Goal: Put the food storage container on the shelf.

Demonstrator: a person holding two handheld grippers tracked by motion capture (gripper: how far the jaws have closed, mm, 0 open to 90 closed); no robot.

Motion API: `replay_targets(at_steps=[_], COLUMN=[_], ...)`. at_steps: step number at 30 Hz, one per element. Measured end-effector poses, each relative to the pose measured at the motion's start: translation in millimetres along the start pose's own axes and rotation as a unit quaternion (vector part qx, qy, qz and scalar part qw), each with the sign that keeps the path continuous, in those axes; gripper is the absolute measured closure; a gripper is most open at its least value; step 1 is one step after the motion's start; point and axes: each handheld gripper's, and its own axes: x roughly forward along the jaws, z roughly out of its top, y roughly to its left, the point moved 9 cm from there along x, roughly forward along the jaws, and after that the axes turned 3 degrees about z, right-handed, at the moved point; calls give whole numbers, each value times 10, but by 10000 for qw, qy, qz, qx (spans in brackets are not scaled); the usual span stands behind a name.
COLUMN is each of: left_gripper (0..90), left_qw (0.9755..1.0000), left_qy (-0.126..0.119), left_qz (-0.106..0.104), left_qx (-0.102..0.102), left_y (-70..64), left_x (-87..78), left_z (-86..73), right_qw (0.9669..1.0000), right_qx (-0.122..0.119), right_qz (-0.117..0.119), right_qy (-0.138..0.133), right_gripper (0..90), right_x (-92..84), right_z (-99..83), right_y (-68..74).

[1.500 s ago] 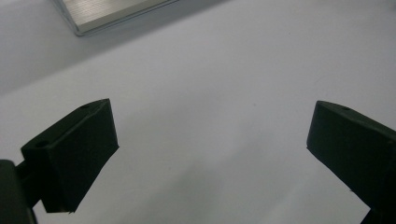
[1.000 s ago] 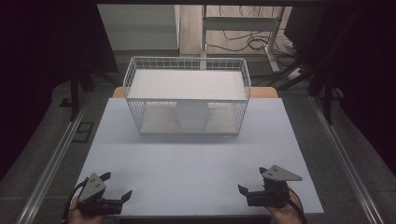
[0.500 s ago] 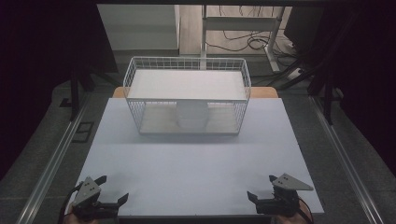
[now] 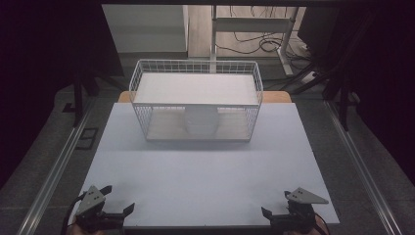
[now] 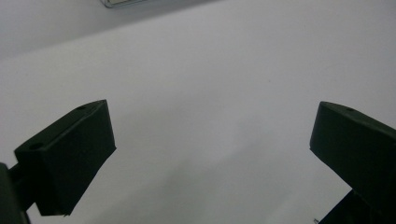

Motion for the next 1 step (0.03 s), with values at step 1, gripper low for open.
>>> replay_targets(at_steps=[1], left_gripper=[0], left_qw=[10000], left_qy=[5], left_qz=[-2], left_qx=[0], left_y=[-1], left_x=[2], left_z=[1], right_qw=[10000], right_qx=[3], right_qz=[2], right_qy=[7], right_gripper=[0], right_x=[3], right_z=[-1], right_y=[-1])
